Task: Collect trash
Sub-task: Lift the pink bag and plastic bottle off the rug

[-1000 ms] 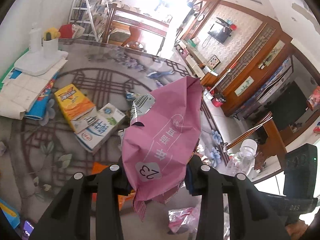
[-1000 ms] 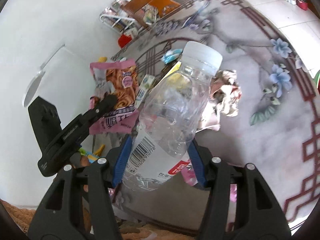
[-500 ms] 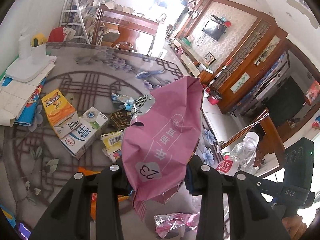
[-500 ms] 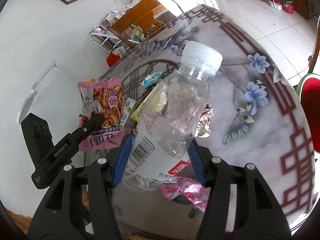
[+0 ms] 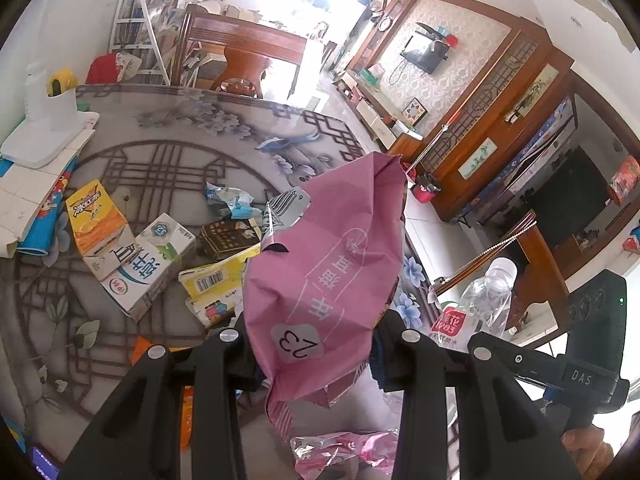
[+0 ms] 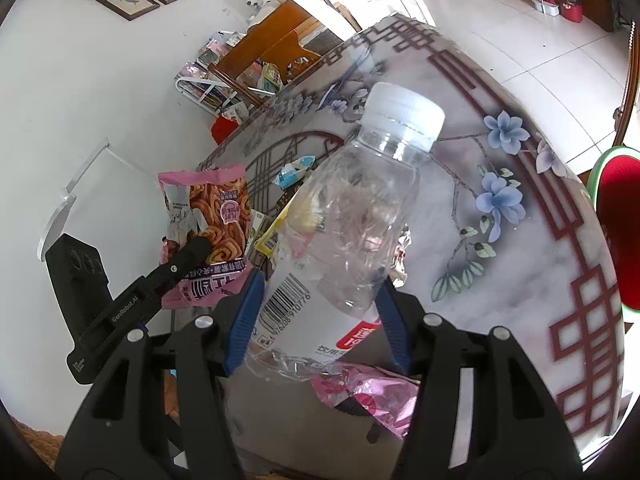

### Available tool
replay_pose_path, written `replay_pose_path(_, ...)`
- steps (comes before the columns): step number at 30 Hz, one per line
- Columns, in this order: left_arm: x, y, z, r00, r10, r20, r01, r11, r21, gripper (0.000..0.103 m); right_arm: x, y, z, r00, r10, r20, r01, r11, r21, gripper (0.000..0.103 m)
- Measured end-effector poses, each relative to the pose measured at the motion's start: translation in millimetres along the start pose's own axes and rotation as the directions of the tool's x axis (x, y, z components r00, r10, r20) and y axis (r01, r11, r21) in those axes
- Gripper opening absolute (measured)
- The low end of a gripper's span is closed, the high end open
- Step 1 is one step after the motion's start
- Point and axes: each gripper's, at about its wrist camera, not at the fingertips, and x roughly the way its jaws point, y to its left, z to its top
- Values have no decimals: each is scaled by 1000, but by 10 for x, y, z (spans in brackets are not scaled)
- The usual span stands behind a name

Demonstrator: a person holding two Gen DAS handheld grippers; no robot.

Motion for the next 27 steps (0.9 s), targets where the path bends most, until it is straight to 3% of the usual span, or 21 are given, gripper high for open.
replay_pose_path(14,91,-288,-13,1000,16,5,-16,1000,11,36,-161,-215,84,1000,26,5,-26,1000,3,55)
replay_pose_path(27,304,-786,-93,999,32,4,-32,999,-7,36,-464,-679,313,999,37,-1,-37,999,-4,55)
